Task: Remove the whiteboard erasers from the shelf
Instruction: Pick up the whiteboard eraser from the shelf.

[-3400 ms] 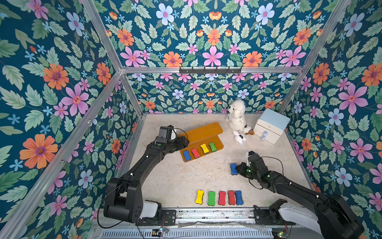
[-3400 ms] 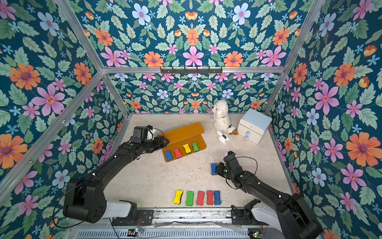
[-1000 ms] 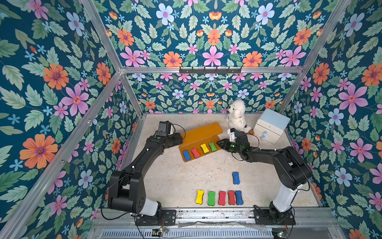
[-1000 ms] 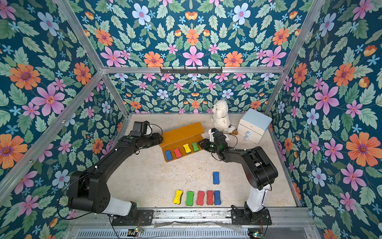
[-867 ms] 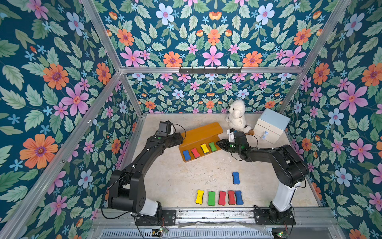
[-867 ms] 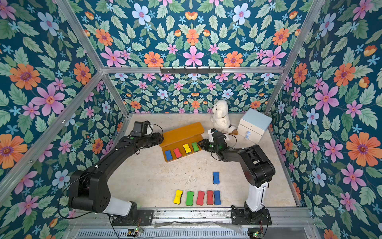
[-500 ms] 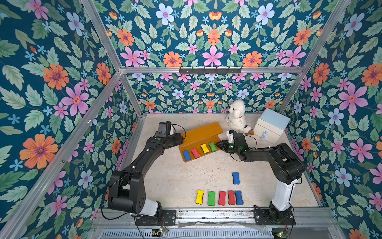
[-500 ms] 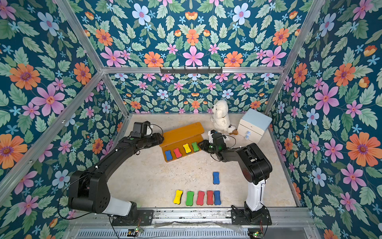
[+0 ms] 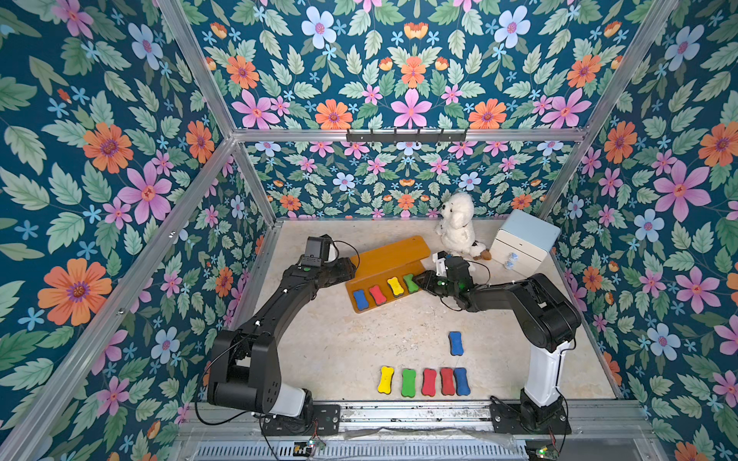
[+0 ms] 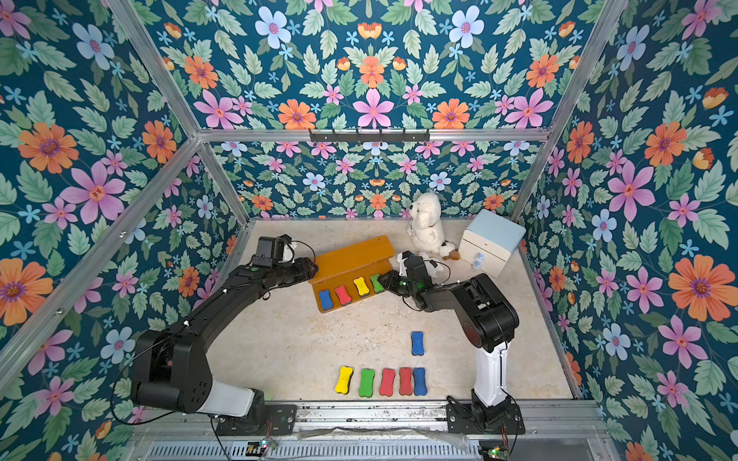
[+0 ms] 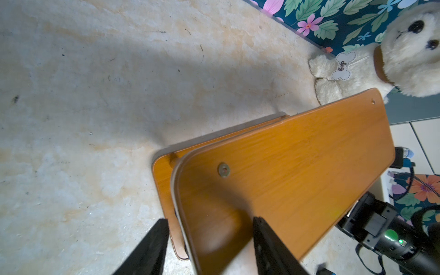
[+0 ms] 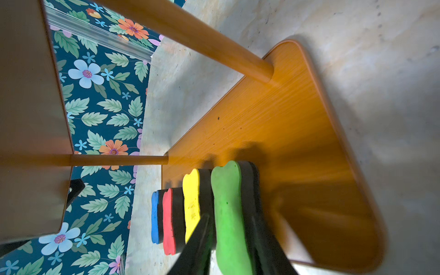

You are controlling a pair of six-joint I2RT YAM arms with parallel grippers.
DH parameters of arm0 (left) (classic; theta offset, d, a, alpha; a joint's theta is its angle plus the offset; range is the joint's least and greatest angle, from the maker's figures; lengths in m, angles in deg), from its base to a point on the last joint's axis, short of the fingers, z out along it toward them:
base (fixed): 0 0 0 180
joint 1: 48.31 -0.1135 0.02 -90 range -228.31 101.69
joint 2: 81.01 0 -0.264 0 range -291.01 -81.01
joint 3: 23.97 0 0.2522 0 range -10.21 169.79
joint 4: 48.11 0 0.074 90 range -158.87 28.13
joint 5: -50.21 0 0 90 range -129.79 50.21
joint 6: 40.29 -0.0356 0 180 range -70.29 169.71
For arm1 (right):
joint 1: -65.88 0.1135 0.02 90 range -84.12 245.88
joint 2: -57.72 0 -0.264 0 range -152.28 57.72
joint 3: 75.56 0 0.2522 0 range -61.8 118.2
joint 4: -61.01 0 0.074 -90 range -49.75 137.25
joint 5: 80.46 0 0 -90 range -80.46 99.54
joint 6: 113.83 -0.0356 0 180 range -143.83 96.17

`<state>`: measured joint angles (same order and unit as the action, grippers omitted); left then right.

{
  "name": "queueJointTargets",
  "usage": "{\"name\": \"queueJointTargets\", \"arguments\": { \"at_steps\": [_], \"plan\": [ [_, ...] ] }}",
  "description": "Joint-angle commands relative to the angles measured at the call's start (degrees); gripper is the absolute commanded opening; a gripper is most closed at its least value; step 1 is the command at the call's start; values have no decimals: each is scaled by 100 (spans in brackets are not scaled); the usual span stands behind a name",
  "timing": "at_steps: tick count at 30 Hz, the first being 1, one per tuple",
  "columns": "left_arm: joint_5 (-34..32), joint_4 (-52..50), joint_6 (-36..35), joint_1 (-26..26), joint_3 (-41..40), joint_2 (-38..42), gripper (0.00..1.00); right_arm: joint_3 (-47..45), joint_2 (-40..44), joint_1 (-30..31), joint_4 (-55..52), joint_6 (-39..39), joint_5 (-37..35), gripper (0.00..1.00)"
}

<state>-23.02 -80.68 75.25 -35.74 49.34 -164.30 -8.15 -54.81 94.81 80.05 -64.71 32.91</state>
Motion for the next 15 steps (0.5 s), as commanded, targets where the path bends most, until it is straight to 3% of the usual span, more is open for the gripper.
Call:
{"name": "queueJointTargets", "arguments": {
  "at_steps": [1, 15],
  "plan": [
    [36, -184, -61, -4, -32, 21, 61, 56, -27, 21, -1, 53, -131, 34],
    [87, -160, -66, -10, -60, 30, 61, 157, -216, 77, -246, 176, -263, 33]
  ]
}}
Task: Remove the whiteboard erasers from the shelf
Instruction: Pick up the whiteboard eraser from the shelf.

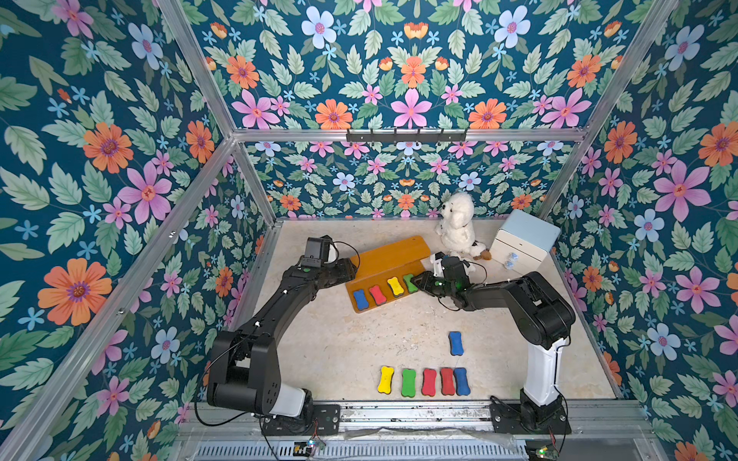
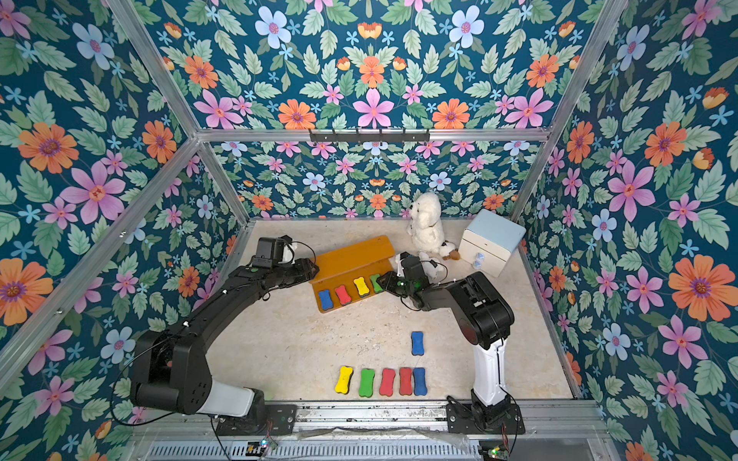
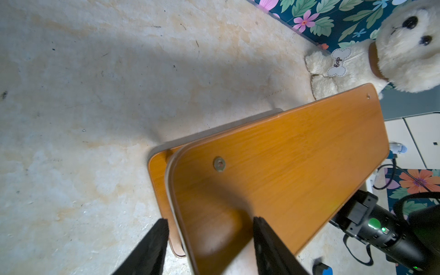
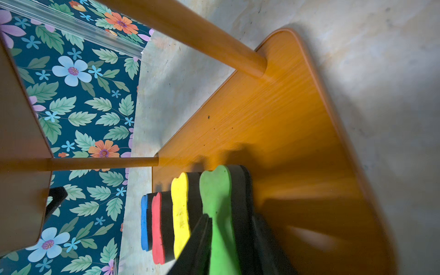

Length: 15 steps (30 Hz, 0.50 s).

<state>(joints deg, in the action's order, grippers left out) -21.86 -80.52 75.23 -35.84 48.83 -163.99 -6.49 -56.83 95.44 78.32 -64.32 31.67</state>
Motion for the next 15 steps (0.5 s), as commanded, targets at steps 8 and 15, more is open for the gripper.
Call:
{"name": "queueJointTargets", "arguments": {
  "at_steps": [8, 15],
  "plan": [
    [90, -121, -50, -20, -51, 31, 68, -160, -2, 67, -160, 191, -270, 22],
    [79, -42, -12, -25, -140, 166, 81, -234, 148, 126, -204, 171, -297, 10]
  ]
}}
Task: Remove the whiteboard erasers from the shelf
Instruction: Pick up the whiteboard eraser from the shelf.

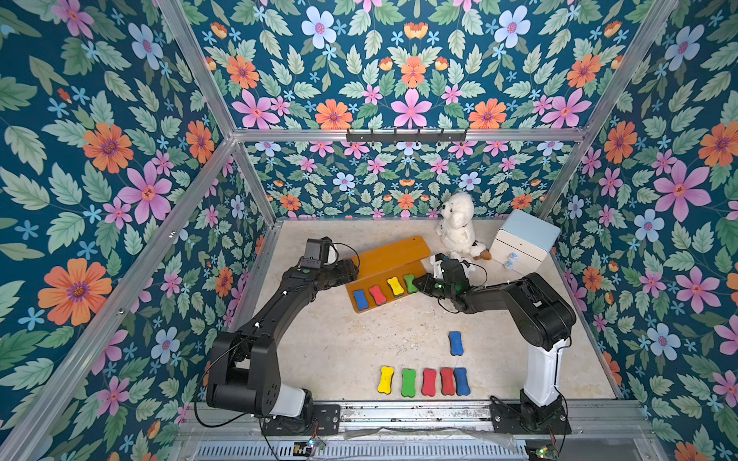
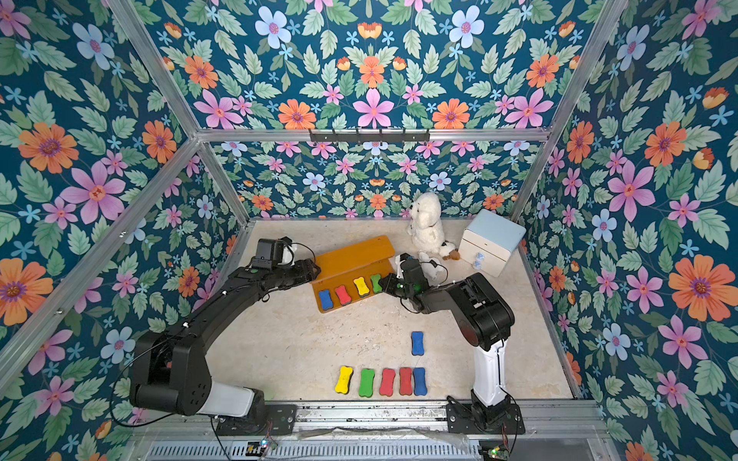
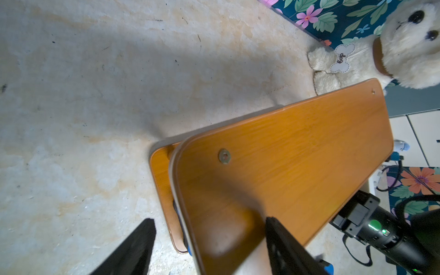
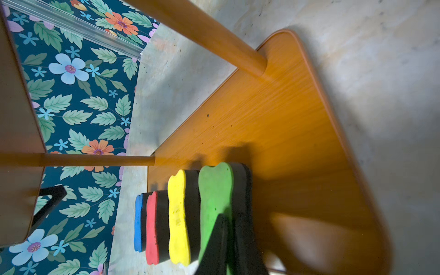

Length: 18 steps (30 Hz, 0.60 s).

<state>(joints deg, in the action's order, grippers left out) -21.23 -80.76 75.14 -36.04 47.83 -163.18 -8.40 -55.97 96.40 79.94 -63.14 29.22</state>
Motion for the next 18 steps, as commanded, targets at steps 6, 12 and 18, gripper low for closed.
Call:
{"name": "queueJointTargets", "arguments": {
  "at_steps": [6, 12, 18],
  "plan": [
    [89, 88, 60, -6, -162, 231, 82, -227, 477, 150, -273, -163, -210, 8],
    [114, 53, 110, 3, -177, 241, 79, -844, 1287, 480, -171, -592, -788, 8],
    [216, 121, 155, 33, -344, 298, 78, -1949, 2647, 1074, -388, -1252, -1819, 7]
  ]
}}
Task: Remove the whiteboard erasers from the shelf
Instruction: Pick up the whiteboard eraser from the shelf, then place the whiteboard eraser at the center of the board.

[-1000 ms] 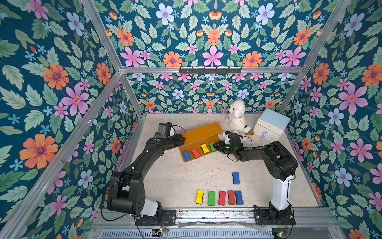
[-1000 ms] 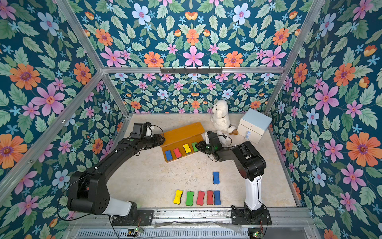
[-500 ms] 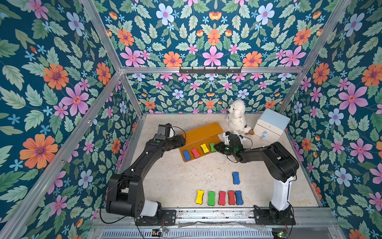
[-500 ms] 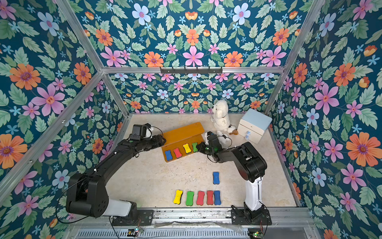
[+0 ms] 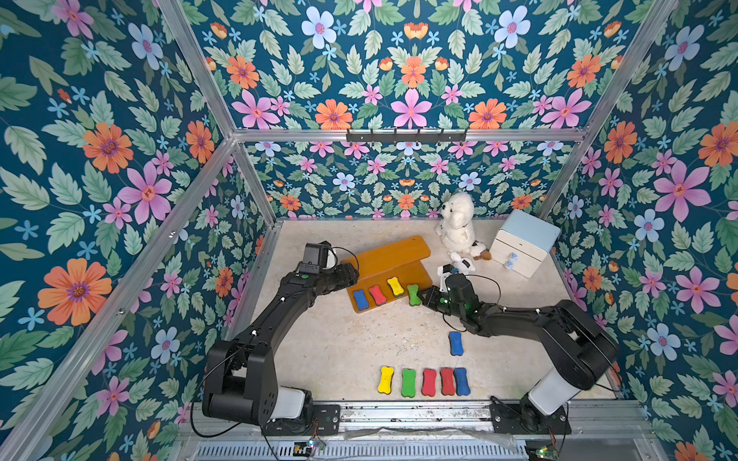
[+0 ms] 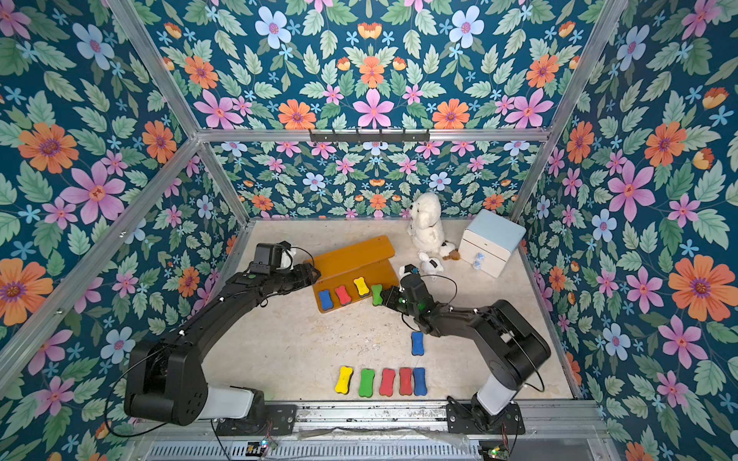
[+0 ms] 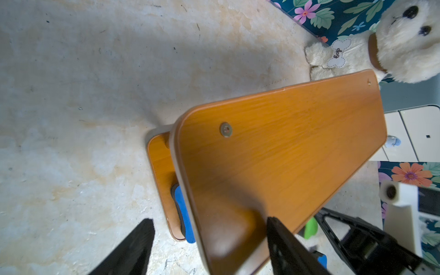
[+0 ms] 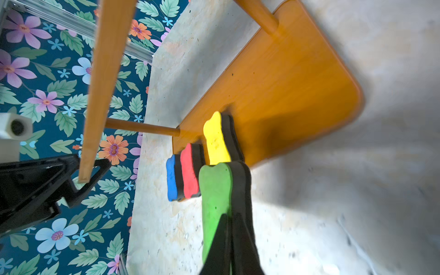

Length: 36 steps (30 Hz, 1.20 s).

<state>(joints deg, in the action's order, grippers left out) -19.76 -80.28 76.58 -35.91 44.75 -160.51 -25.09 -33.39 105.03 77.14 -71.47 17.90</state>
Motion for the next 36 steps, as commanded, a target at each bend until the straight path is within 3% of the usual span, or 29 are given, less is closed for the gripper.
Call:
{"name": "queueJointTargets", "arguments": {
  "at_steps": [1, 8, 13, 36],
  "plan": [
    [69, 75, 3, 37, -41, 25, 78, -405, 582, 339, -205, -500, -861, 7],
    [133, 119, 35, 85, -38, 79, 78, -1277, 1680, 1284, -939, -1295, -1831, 7],
    [71, 136, 36, 93, -61, 170, 78, -1545, 2192, 1463, -1563, -1485, -2089, 7],
    [56, 126, 2, 90, -25, 67, 78, -2104, 2692, 1553, -2453, -1158, -1702, 13]
  ]
}}
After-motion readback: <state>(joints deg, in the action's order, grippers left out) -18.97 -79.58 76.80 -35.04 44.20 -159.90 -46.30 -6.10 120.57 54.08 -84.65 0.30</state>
